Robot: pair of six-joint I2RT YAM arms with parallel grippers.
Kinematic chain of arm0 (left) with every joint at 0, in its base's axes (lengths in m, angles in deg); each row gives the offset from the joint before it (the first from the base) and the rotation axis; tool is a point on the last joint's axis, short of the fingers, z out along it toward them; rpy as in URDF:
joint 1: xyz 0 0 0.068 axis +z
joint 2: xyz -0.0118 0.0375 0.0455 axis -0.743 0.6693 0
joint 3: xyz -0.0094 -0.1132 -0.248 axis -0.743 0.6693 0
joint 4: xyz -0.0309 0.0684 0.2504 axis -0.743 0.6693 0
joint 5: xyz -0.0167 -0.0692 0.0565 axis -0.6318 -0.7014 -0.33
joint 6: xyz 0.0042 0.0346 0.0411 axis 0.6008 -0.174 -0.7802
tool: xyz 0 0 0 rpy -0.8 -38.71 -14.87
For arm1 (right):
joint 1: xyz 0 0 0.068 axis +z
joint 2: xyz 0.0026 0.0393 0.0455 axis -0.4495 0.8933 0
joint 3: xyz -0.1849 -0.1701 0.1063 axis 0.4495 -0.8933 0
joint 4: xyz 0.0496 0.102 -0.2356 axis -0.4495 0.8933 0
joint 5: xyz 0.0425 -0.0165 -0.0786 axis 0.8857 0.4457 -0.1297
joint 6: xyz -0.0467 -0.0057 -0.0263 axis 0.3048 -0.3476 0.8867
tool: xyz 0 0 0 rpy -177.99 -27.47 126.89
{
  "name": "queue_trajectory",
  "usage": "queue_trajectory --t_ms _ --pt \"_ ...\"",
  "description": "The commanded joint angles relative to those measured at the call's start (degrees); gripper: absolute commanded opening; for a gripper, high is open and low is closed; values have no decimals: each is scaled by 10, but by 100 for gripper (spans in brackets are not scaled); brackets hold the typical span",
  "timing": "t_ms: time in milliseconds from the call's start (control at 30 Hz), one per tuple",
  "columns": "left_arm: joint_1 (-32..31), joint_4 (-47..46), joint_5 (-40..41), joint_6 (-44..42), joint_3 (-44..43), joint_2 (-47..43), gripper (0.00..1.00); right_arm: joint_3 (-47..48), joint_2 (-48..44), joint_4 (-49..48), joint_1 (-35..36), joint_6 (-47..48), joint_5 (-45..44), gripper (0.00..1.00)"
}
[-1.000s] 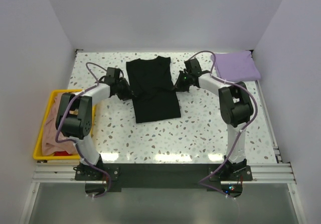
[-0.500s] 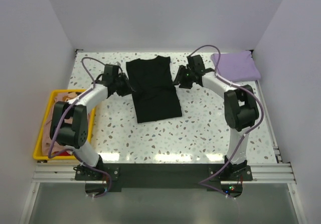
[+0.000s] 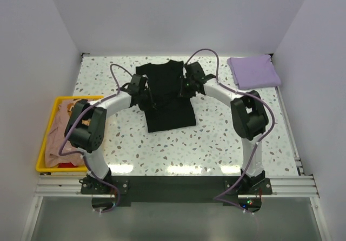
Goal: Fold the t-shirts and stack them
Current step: Fold the tshirt
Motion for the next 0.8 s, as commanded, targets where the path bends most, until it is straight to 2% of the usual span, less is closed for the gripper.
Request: queue_trajectory --t_ms 0,267,567,767 --pt "3 7 6 -3 -56 45 0 50 26 26 -1 27 1 15" --pt "39 33 37 -12 -130 102 0 141 105 73 -6 53 -10 15" --pt "75 35 36 -26 -145 160 0 175 148 71 -37 44 10 16" --pt "89 26 31 -24 -137 171 0 157 151 42 -58 34 60 20"
